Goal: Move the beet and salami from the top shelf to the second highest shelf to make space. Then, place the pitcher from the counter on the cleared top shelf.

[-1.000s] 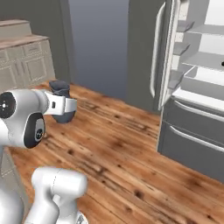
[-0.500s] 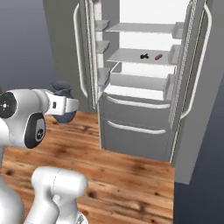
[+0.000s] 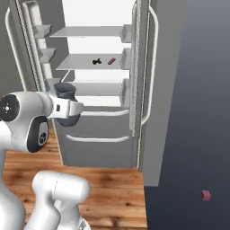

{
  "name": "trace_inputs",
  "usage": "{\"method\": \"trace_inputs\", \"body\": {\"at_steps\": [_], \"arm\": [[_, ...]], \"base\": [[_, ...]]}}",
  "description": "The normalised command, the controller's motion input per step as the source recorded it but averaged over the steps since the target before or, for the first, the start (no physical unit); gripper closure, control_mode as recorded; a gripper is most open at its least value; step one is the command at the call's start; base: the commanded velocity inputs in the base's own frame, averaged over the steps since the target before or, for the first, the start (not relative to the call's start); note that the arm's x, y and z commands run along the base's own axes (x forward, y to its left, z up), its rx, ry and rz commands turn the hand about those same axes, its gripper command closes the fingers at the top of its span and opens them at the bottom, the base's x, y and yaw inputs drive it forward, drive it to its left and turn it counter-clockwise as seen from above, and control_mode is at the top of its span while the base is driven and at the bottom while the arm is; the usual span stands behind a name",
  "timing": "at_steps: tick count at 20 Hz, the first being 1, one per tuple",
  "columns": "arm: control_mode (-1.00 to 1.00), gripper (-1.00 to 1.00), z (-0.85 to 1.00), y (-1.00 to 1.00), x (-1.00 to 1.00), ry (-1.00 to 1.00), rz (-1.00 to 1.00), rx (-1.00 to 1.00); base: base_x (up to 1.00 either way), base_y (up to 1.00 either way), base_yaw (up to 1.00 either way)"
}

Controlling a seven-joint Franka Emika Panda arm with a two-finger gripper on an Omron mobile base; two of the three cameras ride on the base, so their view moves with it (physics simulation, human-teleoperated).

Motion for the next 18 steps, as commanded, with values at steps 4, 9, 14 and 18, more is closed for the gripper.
{"method": "trace_inputs", "body": {"at_steps": [4, 9, 14, 18], "arm": [[1.0, 1.0, 0.0, 0.0, 0.0, 0.0, 0.0, 0.0], [1.0, 1.0, 0.0, 0.0, 0.0, 0.0, 0.0, 0.0], [1.0, 1.0, 0.0, 0.0, 0.0, 0.0, 0.0, 0.0], [1.0, 1.0, 0.0, 0.0, 0.0, 0.0, 0.0, 0.0]], "base": [[0.7, 0.0, -0.05], [0.83, 0.0, 0.03], [0.9, -0.01, 0.1], [0.91, 0.0, 0.12]]}}
